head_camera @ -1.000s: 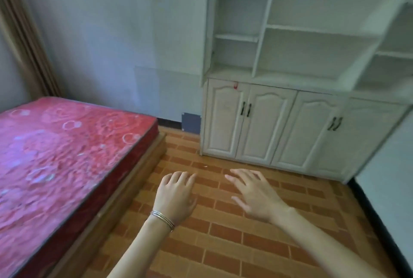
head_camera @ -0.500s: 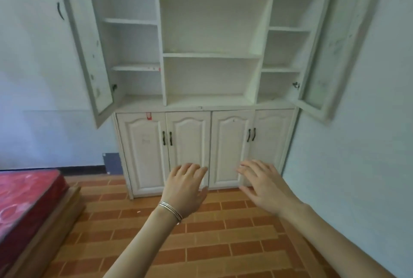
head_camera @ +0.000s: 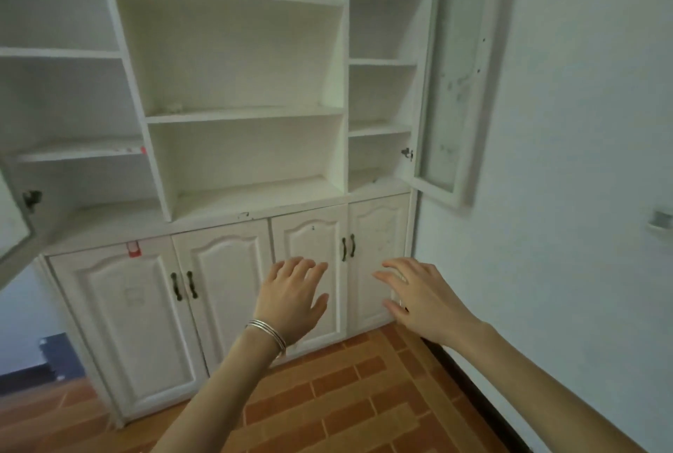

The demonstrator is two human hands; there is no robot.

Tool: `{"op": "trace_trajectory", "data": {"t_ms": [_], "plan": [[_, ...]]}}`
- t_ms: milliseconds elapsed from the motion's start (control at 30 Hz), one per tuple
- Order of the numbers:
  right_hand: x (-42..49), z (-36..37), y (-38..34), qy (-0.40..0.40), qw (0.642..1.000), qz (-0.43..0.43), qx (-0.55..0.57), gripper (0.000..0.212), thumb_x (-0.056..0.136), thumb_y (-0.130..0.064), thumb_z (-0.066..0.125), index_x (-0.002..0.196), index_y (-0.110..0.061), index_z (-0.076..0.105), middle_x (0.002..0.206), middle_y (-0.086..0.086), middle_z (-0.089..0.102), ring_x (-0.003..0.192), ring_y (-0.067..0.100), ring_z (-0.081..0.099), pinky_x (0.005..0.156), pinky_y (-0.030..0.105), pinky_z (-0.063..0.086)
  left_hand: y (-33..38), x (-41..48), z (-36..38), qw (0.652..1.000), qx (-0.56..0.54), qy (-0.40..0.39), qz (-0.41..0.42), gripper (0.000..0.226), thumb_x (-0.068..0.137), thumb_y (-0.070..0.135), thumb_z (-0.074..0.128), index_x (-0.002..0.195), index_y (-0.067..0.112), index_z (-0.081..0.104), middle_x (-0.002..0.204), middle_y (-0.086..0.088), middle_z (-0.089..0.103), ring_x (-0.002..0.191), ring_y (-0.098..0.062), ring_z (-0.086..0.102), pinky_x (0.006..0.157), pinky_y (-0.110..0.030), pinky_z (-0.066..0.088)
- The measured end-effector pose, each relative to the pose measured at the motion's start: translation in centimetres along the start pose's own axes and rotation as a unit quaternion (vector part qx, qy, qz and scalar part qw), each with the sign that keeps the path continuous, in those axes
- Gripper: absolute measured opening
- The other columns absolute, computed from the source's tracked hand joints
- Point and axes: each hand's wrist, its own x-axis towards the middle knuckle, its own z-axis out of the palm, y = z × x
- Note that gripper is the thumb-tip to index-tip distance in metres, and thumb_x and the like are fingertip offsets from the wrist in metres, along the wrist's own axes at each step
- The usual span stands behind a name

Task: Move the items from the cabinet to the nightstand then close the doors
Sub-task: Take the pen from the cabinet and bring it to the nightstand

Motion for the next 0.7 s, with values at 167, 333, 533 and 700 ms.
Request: {"op": "trace_trajectory", "data": {"t_ms": [167, 333, 533, 700], "plan": [[6.3, 0.6, 4.8, 0.026, 0.999, 0.015, -0.021, 0.044, 0.089, -0.033, 0.048, 0.13, -0.019, 0.05, 0.133, 0.005, 0.048, 0.123, 0.022, 0.042, 0.097, 0.04, 0.035, -2.5, 8.2, 3.2, 0.999, -0.009, 0.033, 0.029, 0.046, 0.073, 0.039, 0.065, 0.114, 0.018, 0.062, 0.101, -0.001, 0.067, 0.098, -0.025, 0.063, 0.083, -0.041, 0.05], [9.9, 2.5, 9.1, 0.023, 0.999, 0.015, -0.027, 0.043, 0.089, -0.033, 0.046, 0.129, -0.018, 0.051, 0.133, 0.006, 0.048, 0.123, 0.023, 0.042, 0.096, 0.041, 0.036, -3.2, 13.5, 6.8, 0.999, -0.017, 0.043, 0.028, 0.044, 0.076, 0.041, 0.058, 0.113, 0.019, 0.063, 0.101, 0.0, 0.067, 0.097, -0.023, 0.063, 0.082, -0.041, 0.05], [13.2, 6.1, 16.4, 0.001, 1.0, 0.019, -0.016, 0.044, 0.094, -0.031, 0.046, 0.136, -0.019, 0.043, 0.142, 0.003, 0.039, 0.13, 0.019, 0.032, 0.104, 0.036, 0.025, -2.6, 19.8, 12.7, 0.999, -0.02, 0.039, 0.026, 0.051, 0.077, 0.044, 0.036, 0.111, 0.018, 0.064, 0.099, 0.001, 0.068, 0.093, -0.022, 0.064, 0.081, -0.038, 0.051], [16.0, 8.7, 25.2, 0.0, 1.0, 0.021, -0.01, 0.044, 0.091, -0.032, 0.046, 0.132, -0.018, 0.047, 0.135, 0.006, 0.047, 0.125, 0.023, 0.042, 0.098, 0.041, 0.033, -0.4, 27.1, 17.8, 0.999, -0.023, 0.024, 0.012, 0.046, 0.076, 0.04, 0.047, 0.112, 0.017, 0.064, 0.1, 0.0, 0.067, 0.094, -0.023, 0.064, 0.082, -0.039, 0.05]]}}
